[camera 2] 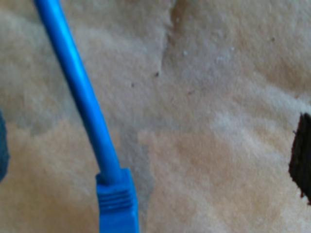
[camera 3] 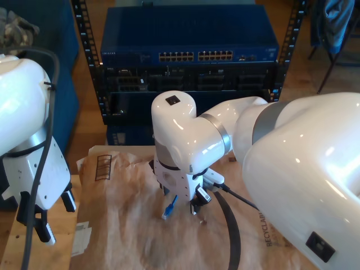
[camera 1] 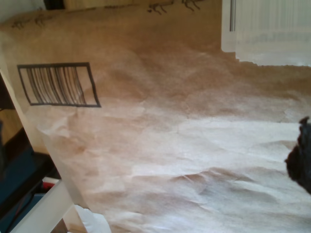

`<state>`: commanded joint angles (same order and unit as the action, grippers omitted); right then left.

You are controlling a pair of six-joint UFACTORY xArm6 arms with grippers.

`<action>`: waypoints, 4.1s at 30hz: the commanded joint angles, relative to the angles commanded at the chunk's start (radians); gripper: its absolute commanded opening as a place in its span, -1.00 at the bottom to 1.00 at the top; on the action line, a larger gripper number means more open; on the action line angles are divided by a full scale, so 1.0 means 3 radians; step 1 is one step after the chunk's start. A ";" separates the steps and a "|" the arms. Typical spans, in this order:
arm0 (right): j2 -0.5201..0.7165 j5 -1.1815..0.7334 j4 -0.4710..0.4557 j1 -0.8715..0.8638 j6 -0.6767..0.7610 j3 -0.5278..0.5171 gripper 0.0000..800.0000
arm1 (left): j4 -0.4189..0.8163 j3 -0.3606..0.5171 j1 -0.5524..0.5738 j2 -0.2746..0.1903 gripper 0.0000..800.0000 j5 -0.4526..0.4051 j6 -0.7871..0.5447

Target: Grab the cable and plug it in

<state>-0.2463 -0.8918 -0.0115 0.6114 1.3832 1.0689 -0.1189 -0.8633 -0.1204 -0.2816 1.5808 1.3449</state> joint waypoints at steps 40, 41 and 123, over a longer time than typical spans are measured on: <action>-0.0061 0.0005 -0.0005 0.0005 0.0072 0.0046 -0.54 | 0.0000 -0.0046 0.0005 0.0000 1.00 -0.0015 -0.0036; -0.0061 0.0005 0.0000 0.0005 0.0072 0.0046 -0.56 | 0.0000 -0.0046 0.0005 0.0000 1.00 -0.0015 -0.0036; 0.2240 -0.1335 0.1463 -0.2317 0.0716 -0.0491 -0.95 | -0.2624 -0.1959 0.0271 0.0675 1.00 0.0138 0.0143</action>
<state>0.4258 -1.2923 0.4273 -0.0836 1.5980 0.9216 -0.9060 -1.4509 -0.0391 -0.0790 1.6222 1.3878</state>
